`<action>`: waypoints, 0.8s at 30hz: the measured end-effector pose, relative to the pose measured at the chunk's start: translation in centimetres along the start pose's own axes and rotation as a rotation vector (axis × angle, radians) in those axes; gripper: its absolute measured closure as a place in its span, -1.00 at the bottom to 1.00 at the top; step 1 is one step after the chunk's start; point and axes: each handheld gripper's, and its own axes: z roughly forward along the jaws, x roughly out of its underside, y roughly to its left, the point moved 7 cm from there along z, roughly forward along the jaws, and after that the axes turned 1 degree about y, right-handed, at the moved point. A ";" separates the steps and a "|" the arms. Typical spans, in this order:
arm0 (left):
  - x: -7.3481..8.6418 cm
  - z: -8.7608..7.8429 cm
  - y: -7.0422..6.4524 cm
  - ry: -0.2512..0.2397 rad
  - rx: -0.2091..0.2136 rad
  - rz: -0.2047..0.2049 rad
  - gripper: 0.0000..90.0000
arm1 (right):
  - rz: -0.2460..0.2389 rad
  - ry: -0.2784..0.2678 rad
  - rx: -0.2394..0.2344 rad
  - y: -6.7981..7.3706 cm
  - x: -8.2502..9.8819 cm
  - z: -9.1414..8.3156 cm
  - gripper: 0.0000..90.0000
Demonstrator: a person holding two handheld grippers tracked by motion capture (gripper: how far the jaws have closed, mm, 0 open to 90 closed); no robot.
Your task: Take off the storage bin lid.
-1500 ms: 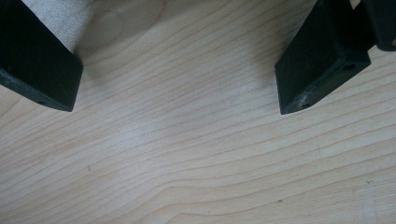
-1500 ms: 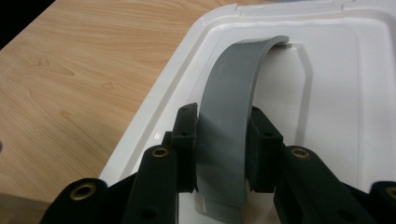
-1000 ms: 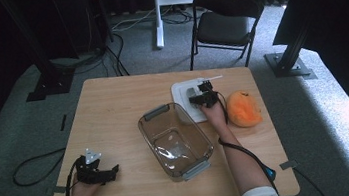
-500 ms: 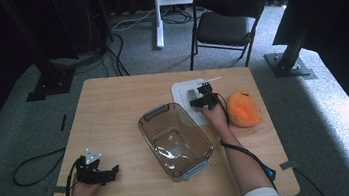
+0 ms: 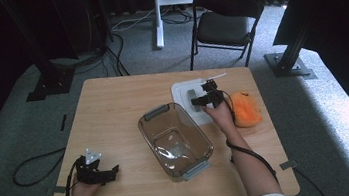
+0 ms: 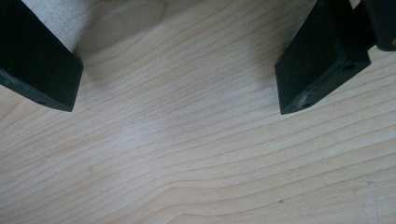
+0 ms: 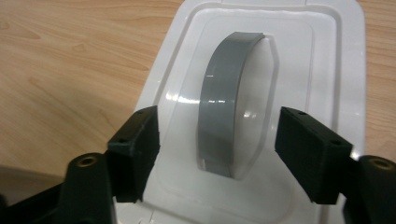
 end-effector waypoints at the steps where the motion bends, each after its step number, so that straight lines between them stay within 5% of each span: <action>1: 0.0 0.0 0.0 0.000 0.000 0.000 -0.97 | -0.005 -0.004 0.010 0.0 -0.1 -0.3 -0.36; 14: 0.0 0.0 -0.1 0.001 0.003 0.004 -0.97 | -0.018 -0.051 -0.011 0.3 -0.1 -4.0 -0.73; 24: 0.0 0.0 -0.1 0.001 0.003 0.004 -0.97 | -0.052 -0.102 0.003 0.3 0.2 -6.7 -0.71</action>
